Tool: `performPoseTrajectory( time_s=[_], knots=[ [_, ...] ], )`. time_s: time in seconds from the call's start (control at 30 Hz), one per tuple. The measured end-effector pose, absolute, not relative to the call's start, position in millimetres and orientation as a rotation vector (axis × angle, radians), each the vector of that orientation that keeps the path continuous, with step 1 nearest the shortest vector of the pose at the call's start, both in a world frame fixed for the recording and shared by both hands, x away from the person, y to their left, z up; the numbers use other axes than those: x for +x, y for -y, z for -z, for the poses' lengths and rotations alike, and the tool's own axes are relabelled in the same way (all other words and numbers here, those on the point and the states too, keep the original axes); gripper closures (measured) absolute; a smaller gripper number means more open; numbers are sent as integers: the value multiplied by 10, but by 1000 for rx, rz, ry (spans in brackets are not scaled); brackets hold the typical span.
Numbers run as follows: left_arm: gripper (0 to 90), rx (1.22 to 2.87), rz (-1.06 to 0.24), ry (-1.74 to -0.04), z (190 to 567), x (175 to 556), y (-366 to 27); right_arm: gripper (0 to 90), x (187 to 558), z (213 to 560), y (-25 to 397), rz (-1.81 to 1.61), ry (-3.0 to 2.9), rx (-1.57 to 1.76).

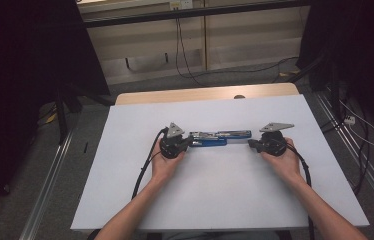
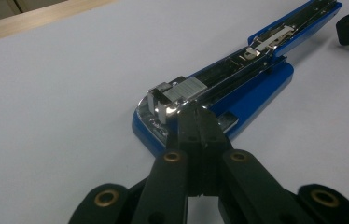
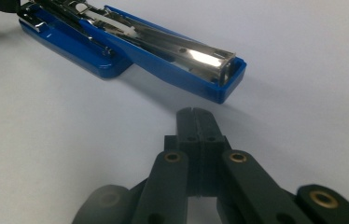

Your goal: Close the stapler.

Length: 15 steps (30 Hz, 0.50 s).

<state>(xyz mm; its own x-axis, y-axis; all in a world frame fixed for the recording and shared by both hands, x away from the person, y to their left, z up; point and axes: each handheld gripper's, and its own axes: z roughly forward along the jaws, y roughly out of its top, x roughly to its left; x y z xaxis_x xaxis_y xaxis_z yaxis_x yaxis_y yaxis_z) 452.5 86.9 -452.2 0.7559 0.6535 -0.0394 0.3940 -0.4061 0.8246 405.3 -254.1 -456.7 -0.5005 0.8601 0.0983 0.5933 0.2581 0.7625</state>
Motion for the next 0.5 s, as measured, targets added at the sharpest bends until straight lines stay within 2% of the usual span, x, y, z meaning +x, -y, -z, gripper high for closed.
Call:
performPoseTrajectory(
  time_s=[0.5],
  knots=[
    [900,2073,-387,-767,4510,4552,-857,900,4146,4565,2503,-1050,-2227,1342]
  ],
)
